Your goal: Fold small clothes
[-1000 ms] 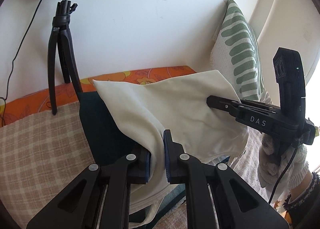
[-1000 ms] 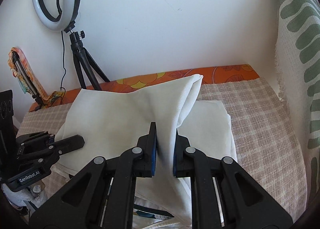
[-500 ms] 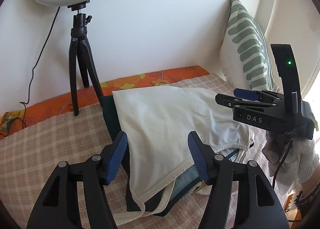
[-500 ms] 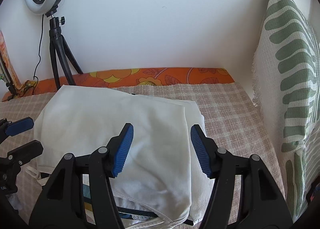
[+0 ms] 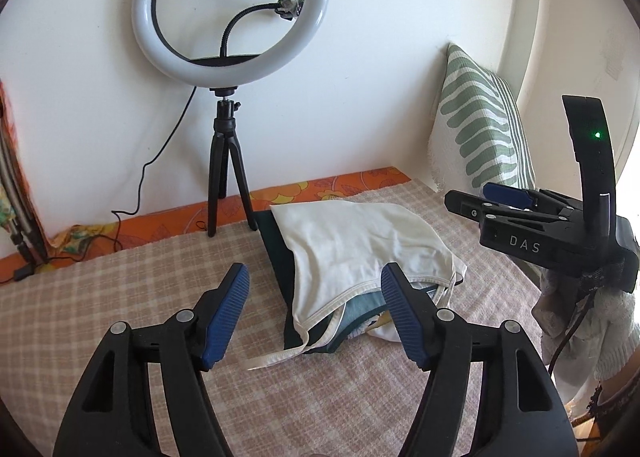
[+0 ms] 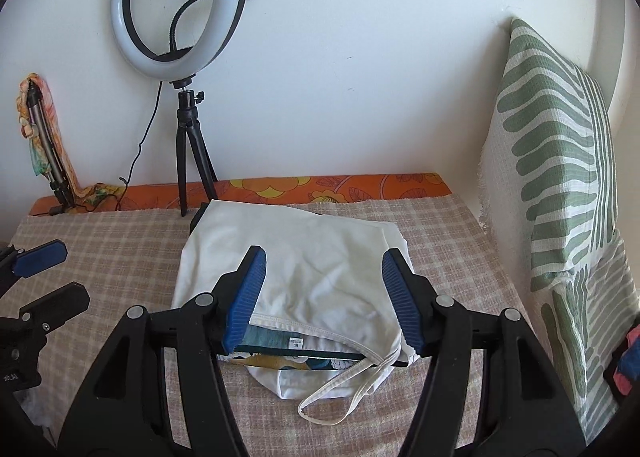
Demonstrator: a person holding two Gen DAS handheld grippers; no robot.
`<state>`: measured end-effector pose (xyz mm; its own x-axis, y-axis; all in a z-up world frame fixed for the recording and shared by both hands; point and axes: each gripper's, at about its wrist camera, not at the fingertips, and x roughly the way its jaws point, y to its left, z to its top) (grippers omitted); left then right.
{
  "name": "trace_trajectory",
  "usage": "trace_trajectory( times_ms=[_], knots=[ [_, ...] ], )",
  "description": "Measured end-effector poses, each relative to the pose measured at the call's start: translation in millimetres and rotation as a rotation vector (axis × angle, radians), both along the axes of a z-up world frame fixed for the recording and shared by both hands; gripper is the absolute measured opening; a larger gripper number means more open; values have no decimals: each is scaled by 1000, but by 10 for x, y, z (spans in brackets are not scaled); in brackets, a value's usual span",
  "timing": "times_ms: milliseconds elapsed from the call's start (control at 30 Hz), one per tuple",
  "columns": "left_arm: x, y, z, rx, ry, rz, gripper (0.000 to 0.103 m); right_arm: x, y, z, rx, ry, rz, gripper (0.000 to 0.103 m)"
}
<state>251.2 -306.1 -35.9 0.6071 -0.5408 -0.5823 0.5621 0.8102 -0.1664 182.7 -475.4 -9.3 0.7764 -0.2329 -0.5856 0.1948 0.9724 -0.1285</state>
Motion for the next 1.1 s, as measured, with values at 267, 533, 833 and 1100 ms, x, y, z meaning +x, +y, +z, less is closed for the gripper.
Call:
trace_trajectory(
  times_ms=[267,533,833,1100],
  knots=[
    [-505,656,301,-32,-76,39,81,-569,761,269,-2,-58,40,76],
    [-848,1291,308,-35,-96,90,83,-911,1385,204,21,-77,67,76],
    [-982,1809,108,-21,-85,151,84,-1111,1747,-53,20,-113,40,96],
    [-1099,2050,43,-81,-150,217,103,-1162,1895,-216,-12,-111,16,96]
  ],
)
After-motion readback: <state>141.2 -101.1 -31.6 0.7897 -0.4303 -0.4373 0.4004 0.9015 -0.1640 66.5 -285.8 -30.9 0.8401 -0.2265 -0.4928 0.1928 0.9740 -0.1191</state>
